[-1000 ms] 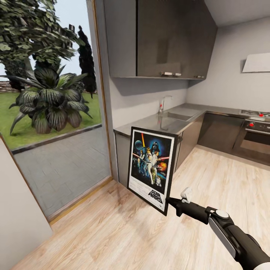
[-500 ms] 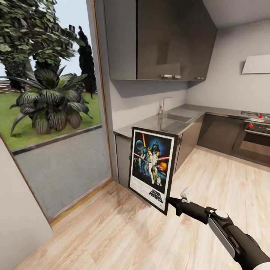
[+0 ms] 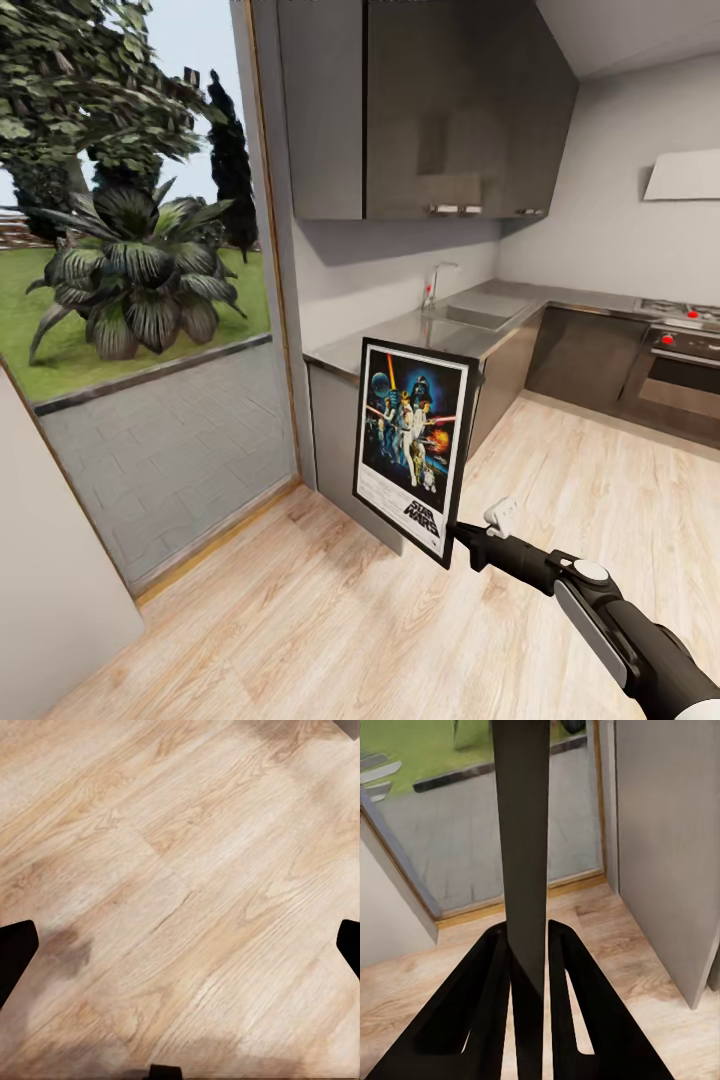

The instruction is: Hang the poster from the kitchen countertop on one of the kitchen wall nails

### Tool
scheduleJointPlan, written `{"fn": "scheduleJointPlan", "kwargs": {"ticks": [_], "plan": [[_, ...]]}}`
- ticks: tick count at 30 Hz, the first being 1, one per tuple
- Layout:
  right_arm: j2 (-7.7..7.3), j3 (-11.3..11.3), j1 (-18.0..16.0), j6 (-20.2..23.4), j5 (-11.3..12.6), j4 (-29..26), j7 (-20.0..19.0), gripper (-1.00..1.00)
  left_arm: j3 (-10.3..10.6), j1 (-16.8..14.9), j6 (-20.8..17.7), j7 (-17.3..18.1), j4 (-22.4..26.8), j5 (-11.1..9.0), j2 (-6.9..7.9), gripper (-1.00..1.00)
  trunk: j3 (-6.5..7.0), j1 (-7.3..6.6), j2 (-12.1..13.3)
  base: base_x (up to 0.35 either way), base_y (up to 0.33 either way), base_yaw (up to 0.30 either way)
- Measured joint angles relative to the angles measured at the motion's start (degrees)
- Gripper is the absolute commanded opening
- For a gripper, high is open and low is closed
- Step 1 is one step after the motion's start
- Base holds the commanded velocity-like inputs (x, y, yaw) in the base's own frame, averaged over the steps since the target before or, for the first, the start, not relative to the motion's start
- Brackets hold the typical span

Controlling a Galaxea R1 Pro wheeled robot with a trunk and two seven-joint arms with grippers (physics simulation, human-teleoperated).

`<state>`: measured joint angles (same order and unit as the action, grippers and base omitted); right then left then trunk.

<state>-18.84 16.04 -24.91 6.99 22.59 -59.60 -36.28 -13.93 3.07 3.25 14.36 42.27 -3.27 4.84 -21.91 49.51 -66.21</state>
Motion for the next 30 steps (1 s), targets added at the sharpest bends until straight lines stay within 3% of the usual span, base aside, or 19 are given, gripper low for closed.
{"fn": "scheduleJointPlan", "kwargs": {"ticks": [30], "plan": [[-0.01,-0.05,0.0,-0.08,-0.07,-0.4,-0.15,-1.0,-0.01,0.0,0.02,0.15,-0.74,0.0,0.01,1.0,5.39,-6.59,12.04,0.0,0.0,0.0]]}}
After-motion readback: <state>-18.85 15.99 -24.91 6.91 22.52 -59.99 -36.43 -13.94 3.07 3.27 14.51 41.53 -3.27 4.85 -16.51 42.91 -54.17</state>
